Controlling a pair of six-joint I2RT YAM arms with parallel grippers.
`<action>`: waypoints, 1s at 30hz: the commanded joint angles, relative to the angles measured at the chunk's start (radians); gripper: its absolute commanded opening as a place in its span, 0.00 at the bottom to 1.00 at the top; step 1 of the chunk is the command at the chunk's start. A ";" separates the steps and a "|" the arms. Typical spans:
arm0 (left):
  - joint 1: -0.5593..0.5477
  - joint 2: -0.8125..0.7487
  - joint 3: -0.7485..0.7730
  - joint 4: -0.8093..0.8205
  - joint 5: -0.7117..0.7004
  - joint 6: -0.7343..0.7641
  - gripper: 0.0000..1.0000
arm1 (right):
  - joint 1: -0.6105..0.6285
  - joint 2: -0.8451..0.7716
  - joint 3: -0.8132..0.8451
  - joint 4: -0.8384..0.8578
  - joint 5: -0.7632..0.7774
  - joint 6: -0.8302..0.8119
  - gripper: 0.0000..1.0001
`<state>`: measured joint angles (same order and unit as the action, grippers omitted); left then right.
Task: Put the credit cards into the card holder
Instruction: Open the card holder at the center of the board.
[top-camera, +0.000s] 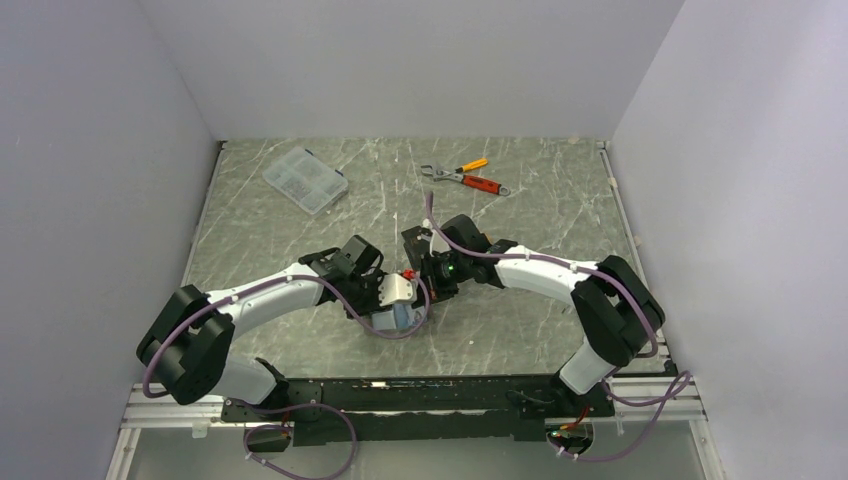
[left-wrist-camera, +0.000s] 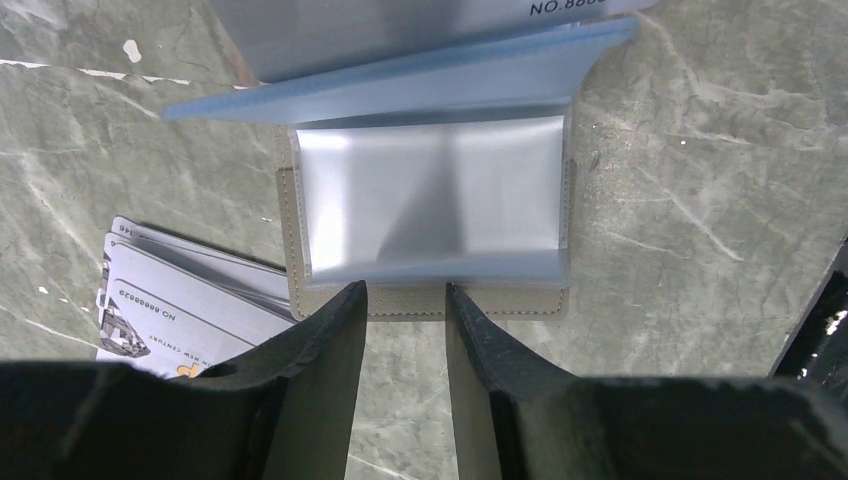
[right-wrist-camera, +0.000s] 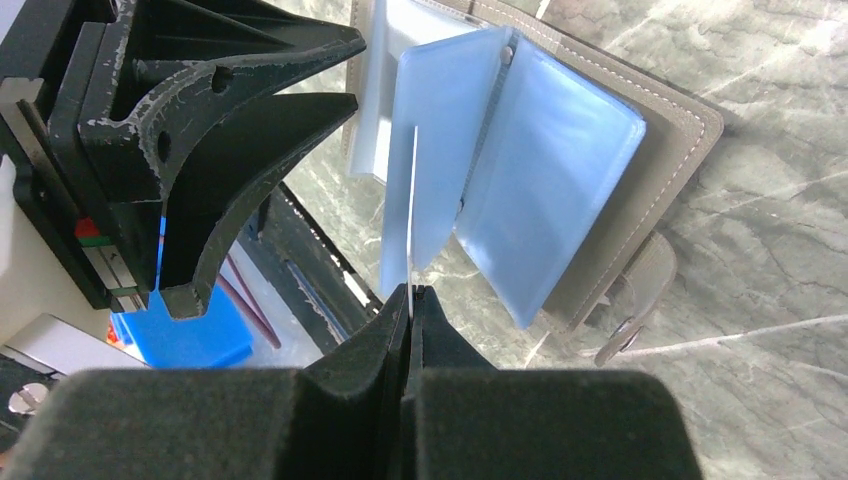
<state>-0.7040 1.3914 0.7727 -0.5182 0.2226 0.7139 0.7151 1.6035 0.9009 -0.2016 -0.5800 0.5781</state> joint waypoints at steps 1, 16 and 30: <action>0.001 0.003 0.004 0.025 0.016 0.012 0.40 | -0.002 -0.056 0.032 -0.023 0.026 -0.018 0.00; -0.007 0.029 0.008 0.038 0.012 0.015 0.38 | -0.024 -0.126 0.021 -0.119 0.110 -0.061 0.00; -0.018 0.056 0.007 0.059 -0.032 0.033 0.37 | -0.051 -0.036 -0.056 -0.128 0.098 -0.121 0.00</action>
<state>-0.7170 1.4380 0.7727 -0.4808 0.2020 0.7223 0.6834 1.5513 0.8623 -0.3183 -0.4801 0.4934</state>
